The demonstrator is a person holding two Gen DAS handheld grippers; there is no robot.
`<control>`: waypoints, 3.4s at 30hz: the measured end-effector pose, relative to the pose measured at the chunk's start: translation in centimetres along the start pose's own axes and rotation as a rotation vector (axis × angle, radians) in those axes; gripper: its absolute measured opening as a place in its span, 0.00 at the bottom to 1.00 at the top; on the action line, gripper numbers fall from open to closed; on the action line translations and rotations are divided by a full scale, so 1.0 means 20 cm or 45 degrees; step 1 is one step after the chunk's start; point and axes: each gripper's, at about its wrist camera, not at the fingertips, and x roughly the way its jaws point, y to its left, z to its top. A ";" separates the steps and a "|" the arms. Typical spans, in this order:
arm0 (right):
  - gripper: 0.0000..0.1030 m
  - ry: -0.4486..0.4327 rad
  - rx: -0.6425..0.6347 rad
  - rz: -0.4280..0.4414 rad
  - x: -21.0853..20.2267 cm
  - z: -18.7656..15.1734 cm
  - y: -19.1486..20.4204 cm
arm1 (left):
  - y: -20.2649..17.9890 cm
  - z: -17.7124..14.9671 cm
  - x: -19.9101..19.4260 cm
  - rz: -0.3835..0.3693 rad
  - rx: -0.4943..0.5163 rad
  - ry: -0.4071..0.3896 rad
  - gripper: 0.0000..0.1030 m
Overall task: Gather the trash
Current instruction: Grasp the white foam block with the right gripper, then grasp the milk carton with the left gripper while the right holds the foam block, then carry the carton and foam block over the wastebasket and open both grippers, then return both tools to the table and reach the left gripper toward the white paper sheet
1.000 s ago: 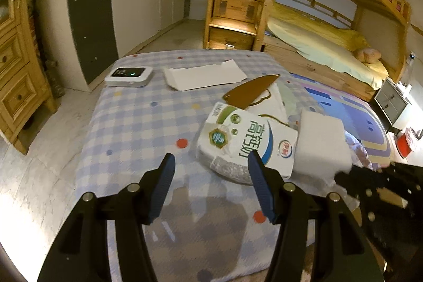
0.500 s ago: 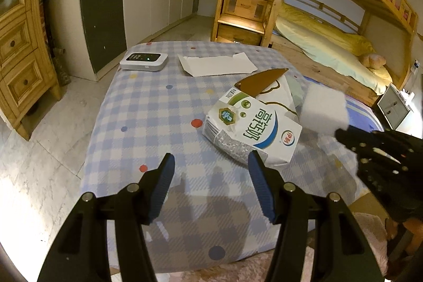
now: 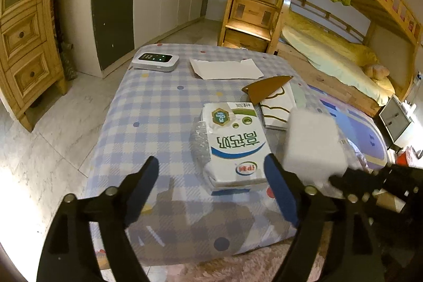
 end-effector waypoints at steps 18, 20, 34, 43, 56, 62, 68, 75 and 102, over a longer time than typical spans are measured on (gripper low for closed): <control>0.14 -0.090 0.260 -0.216 -0.11 -0.06 -0.31 | -0.17 -0.01 0.23 0.076 0.063 0.173 0.69; 0.14 -0.094 0.274 -0.212 -0.12 -0.07 -0.33 | -0.16 -0.01 0.19 0.051 0.053 0.137 0.68; 0.14 -0.135 0.418 -0.290 -0.29 -0.24 -0.56 | -0.51 0.11 -0.15 -0.273 0.228 -0.106 0.68; 0.14 -0.061 0.631 -0.445 -0.36 -0.56 -0.93 | -1.05 0.11 0.04 -0.449 0.446 -0.035 0.68; 0.14 0.064 0.797 -0.540 -0.23 -0.80 -1.32 | -1.68 0.15 0.40 -0.645 0.659 0.087 0.68; 0.15 0.096 0.826 -0.535 -0.14 -0.84 -1.41 | -1.81 0.17 0.49 -0.686 0.683 0.089 0.69; 0.25 0.109 0.846 -0.490 -0.03 -0.86 -1.49 | -1.85 0.19 0.59 -0.685 0.657 0.132 0.75; 0.35 0.101 0.906 -0.473 -0.09 -0.87 -1.49 | -1.70 0.21 0.55 -0.633 0.595 0.124 0.75; 0.35 -0.082 0.518 -0.184 -0.17 -0.09 -0.74 | -0.59 0.29 0.13 -0.270 0.348 -0.067 0.75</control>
